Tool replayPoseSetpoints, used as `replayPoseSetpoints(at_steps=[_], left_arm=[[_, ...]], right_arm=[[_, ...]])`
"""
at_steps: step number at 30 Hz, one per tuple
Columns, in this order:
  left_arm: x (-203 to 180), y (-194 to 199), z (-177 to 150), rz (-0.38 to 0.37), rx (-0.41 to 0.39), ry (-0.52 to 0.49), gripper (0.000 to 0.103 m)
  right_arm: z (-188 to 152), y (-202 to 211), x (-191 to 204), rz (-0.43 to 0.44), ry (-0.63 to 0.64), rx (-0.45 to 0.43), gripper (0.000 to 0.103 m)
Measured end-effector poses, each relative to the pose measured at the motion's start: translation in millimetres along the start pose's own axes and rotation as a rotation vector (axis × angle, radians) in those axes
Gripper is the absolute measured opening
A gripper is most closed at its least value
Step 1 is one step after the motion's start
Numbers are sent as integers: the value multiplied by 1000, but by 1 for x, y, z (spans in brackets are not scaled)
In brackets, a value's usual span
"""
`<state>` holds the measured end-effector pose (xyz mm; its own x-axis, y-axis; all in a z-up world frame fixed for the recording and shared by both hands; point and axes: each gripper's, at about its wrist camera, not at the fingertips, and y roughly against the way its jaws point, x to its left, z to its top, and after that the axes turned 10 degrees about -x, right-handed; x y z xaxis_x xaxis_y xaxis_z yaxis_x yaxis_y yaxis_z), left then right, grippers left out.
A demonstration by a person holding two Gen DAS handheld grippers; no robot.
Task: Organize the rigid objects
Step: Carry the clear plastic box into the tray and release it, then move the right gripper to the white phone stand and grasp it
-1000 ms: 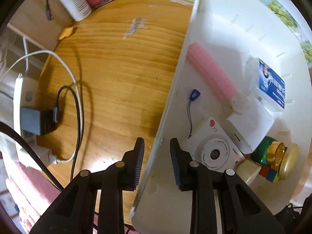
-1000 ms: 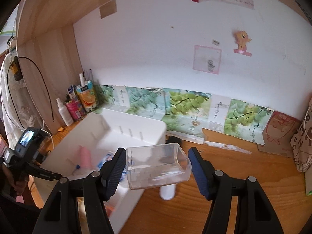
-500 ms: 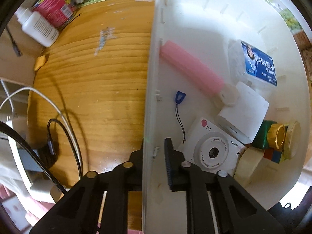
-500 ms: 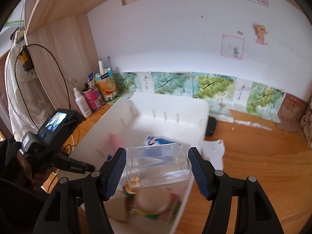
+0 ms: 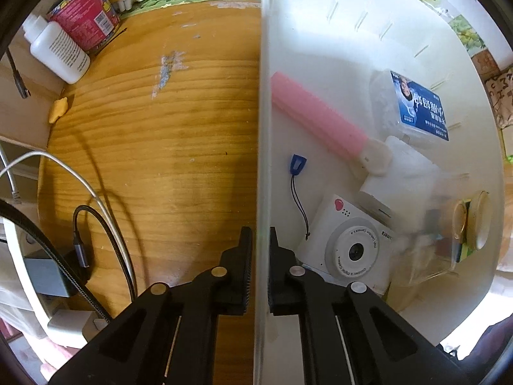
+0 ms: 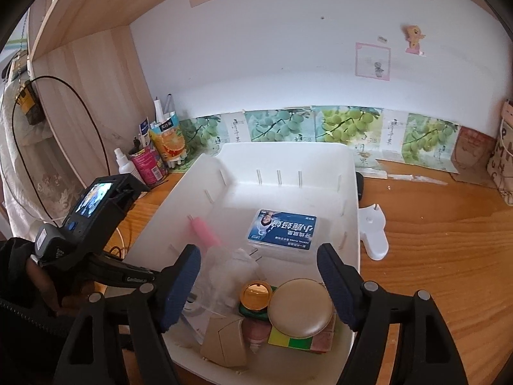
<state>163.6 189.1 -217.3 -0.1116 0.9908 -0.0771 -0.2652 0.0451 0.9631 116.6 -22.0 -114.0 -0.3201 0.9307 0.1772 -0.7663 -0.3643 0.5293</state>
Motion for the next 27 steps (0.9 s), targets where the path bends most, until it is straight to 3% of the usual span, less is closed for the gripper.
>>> replayPoseSetpoints(at_steps=[4,11,19,27], left_arm=[[11,4,-4,-19,-13,40,8],[24,6,-8,11,-15,114,9],[50,15,-26,88,-17,245,9],[50,23,-47,170,-20,341,11]], right_arm=[[2,5,-5,-21,10,-3,76],[7,15,-30,-53,24,-2,76],[13,15,-73,-73,33,10,76],[17,-3,-107,-60,57,54,78]])
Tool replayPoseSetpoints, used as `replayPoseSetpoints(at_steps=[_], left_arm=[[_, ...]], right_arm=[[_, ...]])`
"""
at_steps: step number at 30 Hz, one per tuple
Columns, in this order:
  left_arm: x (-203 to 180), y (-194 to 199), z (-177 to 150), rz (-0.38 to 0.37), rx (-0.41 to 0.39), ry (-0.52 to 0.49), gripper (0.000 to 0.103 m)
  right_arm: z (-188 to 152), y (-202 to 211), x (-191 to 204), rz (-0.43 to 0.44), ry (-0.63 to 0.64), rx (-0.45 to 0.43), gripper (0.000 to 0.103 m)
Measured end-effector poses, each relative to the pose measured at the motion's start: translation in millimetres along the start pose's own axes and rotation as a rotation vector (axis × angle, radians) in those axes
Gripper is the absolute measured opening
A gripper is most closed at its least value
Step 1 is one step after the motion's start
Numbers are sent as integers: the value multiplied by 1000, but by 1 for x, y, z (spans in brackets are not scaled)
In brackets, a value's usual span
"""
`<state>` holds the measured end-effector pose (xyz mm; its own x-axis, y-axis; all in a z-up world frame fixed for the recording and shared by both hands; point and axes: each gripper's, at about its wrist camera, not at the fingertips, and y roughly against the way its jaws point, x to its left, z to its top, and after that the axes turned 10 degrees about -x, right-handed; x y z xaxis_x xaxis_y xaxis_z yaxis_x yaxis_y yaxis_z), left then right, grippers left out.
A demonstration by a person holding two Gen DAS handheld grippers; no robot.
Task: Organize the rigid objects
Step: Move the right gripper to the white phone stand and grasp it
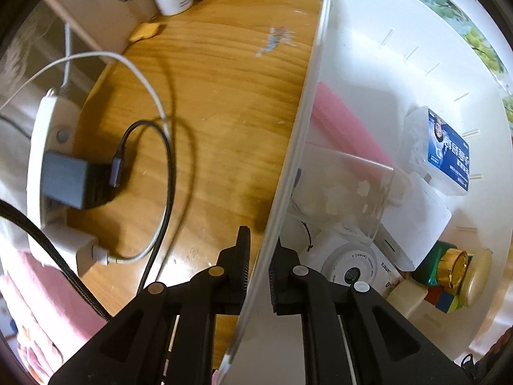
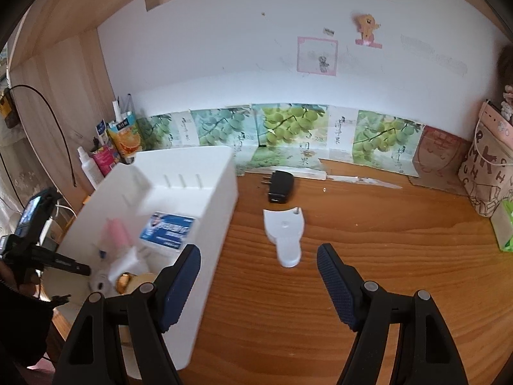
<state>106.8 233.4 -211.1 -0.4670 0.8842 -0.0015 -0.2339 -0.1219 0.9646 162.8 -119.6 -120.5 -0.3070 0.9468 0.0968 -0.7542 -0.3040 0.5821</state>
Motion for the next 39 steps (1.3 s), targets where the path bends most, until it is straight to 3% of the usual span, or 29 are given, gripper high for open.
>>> replayPoseSetpoints(at_steps=[8,15,25,39], left_arm=[[-10,7,-17,69,-9,58,15],[-27,5,-14,114,-24,62,17],[-38,6,-21,119,-49,64,17],[-49,4,-17,113,-53,43,17]], right_arm=[[1,-37,-28,15,17,64,80],[-1,-78,-40,33,13,96,80],[-12,-127,-30,38,35,143,80],[-22,-145,-25,3,27,132,77]])
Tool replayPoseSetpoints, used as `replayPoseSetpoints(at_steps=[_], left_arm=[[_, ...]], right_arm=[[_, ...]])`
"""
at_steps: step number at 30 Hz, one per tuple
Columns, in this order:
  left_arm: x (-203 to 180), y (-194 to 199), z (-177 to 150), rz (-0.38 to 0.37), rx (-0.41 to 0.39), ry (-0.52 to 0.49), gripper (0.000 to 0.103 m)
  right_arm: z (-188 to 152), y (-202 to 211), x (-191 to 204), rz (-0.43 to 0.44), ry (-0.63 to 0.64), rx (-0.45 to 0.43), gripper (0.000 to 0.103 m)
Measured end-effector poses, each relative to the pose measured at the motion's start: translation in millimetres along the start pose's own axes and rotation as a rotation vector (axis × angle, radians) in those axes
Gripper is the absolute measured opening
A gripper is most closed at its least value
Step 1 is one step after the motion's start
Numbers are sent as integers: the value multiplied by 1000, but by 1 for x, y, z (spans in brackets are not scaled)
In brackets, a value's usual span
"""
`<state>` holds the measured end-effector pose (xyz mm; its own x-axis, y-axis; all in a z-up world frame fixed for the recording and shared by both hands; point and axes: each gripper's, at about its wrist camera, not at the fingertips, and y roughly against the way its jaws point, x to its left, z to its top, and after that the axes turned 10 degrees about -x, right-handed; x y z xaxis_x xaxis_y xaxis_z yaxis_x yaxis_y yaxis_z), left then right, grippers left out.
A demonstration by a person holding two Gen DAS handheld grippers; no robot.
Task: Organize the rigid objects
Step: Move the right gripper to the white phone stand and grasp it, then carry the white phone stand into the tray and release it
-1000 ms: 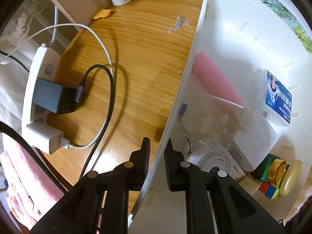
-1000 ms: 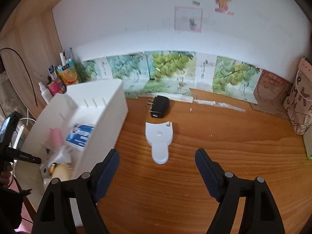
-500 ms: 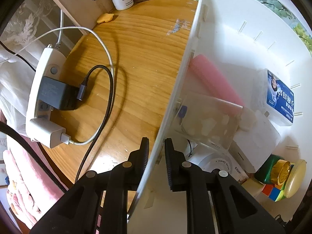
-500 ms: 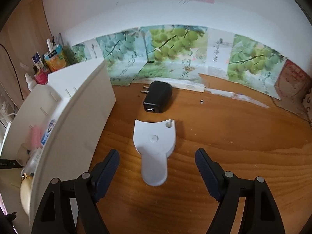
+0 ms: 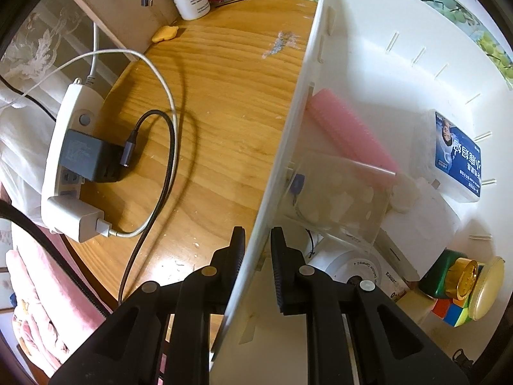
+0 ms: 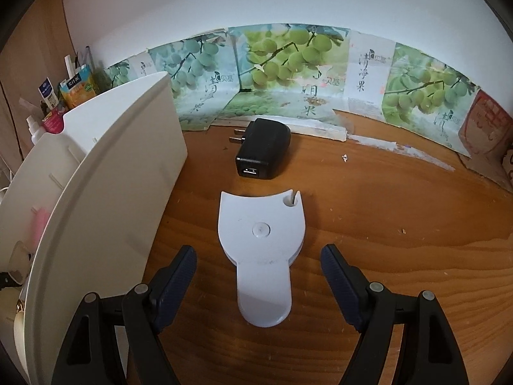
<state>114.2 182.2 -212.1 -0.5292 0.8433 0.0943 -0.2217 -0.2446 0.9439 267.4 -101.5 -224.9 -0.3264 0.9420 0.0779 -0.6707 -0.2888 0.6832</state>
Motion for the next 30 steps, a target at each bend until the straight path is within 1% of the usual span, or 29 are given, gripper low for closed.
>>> replayPoseSetpoints(at_steps=[2,3,5,9,15,22,30], left_arm=[[-2,0,1,-3,-7,-3,17],[-3,0,1,-5,-9,-5,17],[-7,1,0,-16,-22,-13,17],[-15,1,0,-13,-54,-26,17],[-22,0,2,-26,-68,-25,17],[-23,1,1,-37,-84,-32,17],[-25,8,-4,-52,-110,-33,17]], right_arm=[[0,0,1,-8,14,-12,67],[0,0,1,-10,18,-16,64],[0,1,0,-10,22,-22,53],[0,2,-4,4,14,-20,52],[1,8,-11,5,-20,-16,52],[7,29,-21,-7,-43,-56,52],[15,67,-23,-25,-46,-132,52]])
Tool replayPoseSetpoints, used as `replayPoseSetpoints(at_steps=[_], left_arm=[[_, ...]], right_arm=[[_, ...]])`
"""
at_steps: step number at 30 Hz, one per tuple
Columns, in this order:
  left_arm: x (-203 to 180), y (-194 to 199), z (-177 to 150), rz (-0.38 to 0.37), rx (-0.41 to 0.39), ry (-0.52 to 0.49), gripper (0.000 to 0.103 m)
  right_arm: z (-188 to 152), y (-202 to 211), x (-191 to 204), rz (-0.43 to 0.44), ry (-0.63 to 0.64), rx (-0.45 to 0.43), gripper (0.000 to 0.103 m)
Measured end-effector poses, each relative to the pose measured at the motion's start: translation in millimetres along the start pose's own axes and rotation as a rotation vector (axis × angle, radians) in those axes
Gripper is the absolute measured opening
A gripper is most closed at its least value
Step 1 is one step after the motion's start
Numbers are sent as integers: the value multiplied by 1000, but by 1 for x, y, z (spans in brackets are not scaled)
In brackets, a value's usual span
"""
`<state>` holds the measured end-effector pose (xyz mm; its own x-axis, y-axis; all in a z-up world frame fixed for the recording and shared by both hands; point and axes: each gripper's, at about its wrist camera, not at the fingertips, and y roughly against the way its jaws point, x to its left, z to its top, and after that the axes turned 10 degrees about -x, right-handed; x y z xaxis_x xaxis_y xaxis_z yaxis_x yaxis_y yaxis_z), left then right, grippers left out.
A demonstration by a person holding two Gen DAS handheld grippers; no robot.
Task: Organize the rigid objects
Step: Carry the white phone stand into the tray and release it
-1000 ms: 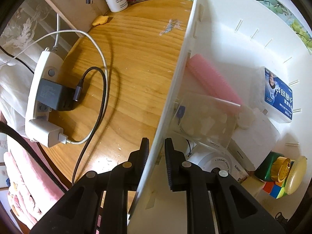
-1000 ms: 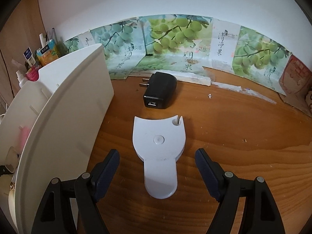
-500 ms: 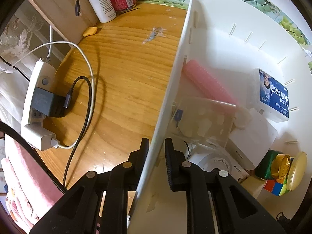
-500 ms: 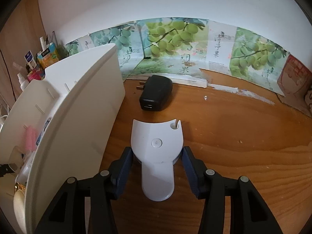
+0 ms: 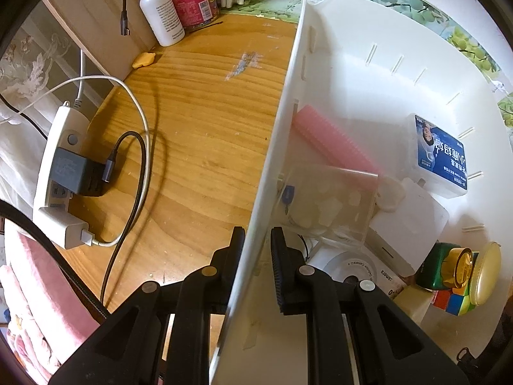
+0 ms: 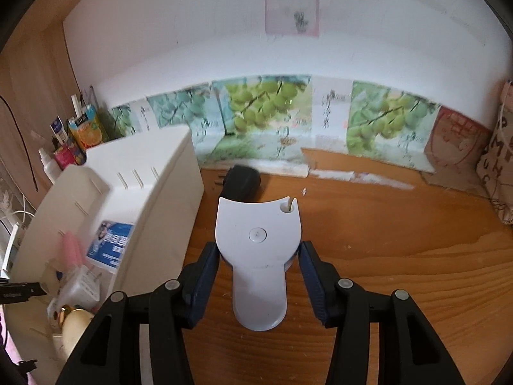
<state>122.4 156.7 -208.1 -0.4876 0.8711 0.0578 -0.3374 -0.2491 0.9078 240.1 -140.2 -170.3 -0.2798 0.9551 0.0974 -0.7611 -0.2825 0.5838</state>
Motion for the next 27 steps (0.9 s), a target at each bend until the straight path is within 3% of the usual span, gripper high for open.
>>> replayPoseSetpoints(at_steps=[10,27], left_arm=[[3,2,1,-73,-22,-13,17],[-6,-9,28,-186,-28,-151,17]], right_arm=[[10,41,10,-48,0,-73,52],[23,107,64,-93,52,-192,52]])
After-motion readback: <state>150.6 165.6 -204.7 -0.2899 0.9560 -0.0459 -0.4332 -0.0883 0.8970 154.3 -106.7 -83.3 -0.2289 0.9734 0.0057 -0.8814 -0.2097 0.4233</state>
